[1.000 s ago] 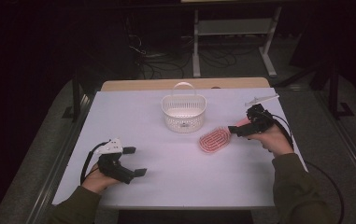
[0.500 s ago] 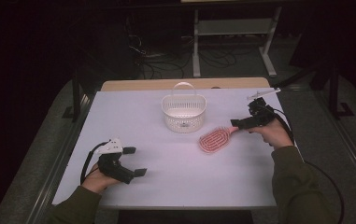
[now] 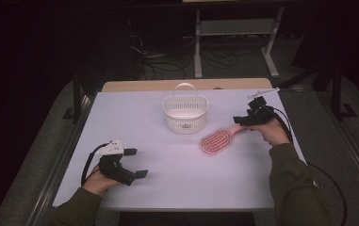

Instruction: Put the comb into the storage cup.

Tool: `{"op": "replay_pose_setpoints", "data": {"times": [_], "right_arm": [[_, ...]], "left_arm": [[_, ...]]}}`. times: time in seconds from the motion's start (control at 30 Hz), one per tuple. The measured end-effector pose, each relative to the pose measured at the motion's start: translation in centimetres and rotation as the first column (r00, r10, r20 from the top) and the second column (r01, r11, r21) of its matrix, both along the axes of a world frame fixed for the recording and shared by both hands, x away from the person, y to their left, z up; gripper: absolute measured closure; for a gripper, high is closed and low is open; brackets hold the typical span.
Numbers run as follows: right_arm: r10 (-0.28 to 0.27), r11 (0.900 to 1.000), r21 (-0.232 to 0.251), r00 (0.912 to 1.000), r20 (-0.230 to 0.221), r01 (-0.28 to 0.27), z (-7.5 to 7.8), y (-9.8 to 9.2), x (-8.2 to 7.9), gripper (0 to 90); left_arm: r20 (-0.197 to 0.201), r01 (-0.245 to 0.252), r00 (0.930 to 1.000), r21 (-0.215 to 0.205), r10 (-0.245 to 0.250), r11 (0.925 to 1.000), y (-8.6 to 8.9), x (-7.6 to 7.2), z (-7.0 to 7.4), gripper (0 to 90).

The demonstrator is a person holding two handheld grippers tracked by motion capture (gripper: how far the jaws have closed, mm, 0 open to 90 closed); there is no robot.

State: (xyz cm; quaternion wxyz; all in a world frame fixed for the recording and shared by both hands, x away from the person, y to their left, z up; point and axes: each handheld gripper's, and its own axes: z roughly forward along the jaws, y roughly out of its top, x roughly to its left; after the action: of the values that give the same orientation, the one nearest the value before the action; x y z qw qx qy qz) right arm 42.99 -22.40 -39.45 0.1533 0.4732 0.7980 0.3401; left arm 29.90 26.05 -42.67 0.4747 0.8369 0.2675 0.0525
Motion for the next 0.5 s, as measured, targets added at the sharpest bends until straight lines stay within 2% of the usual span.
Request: {"op": "replay_pose_setpoints", "data": {"times": [0.5], "right_arm": [[-0.021,0.999,-0.046,0.9994,-0.029,0.020,-0.6,-0.7,1.7,65.4]], "left_arm": [[0.000,0.001,1.0000,-0.004,-0.001,1.0000,0.1,0.0,0.0,0.3]]}}
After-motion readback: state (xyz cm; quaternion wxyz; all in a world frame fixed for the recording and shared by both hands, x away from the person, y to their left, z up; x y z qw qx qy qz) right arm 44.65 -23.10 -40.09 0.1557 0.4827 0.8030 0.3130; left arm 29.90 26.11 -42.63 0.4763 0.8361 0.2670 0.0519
